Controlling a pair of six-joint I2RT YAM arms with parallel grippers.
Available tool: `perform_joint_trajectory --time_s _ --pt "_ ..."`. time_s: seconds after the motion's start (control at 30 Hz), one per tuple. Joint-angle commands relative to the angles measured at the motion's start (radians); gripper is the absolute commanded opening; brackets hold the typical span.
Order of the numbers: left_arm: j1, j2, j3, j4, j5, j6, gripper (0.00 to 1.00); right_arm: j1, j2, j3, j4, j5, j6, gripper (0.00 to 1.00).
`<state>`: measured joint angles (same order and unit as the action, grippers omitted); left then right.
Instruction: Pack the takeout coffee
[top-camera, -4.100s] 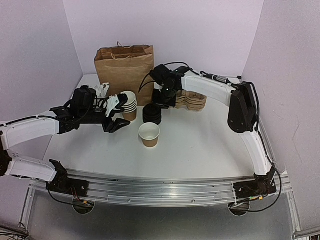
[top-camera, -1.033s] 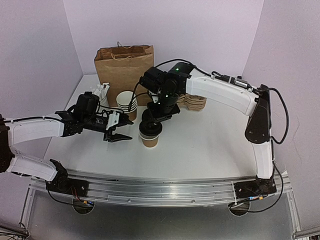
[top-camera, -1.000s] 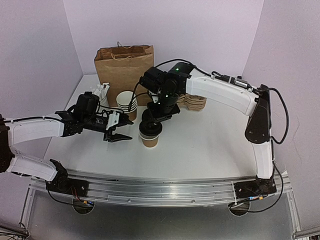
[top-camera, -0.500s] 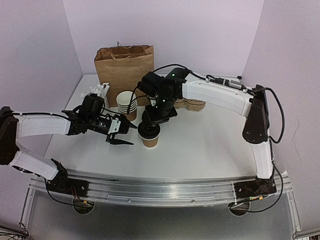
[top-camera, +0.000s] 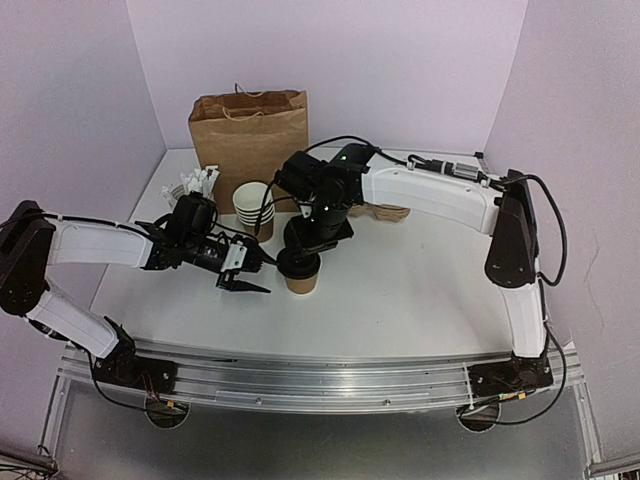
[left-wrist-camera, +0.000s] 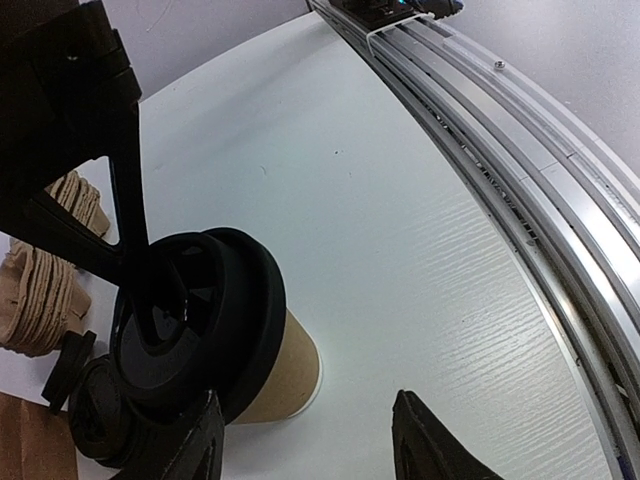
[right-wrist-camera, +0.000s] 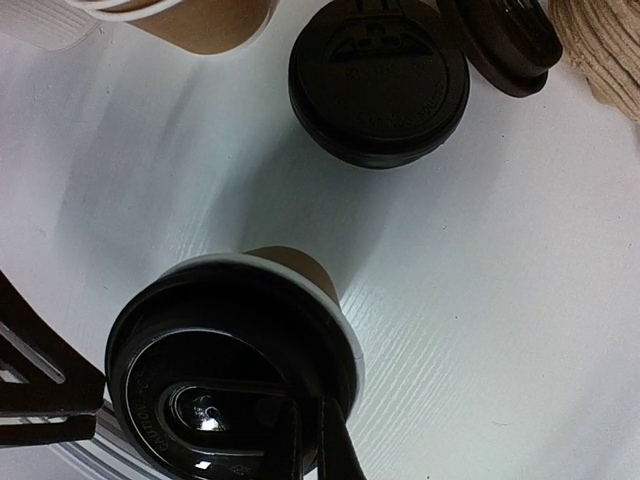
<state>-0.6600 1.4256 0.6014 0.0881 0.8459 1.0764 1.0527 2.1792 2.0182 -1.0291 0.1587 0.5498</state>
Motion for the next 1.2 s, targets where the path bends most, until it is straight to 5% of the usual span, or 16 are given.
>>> perform_joint_trajectory --time_s 0.0,1.17 --pt "0.003 0.029 0.041 0.025 0.044 0.028 0.56 0.008 0.026 0.011 -0.004 0.025 -0.001 0.00" --pt "0.004 0.083 0.072 0.024 0.052 0.085 0.56 0.026 0.055 0.077 -0.098 0.066 0.014 0.00"
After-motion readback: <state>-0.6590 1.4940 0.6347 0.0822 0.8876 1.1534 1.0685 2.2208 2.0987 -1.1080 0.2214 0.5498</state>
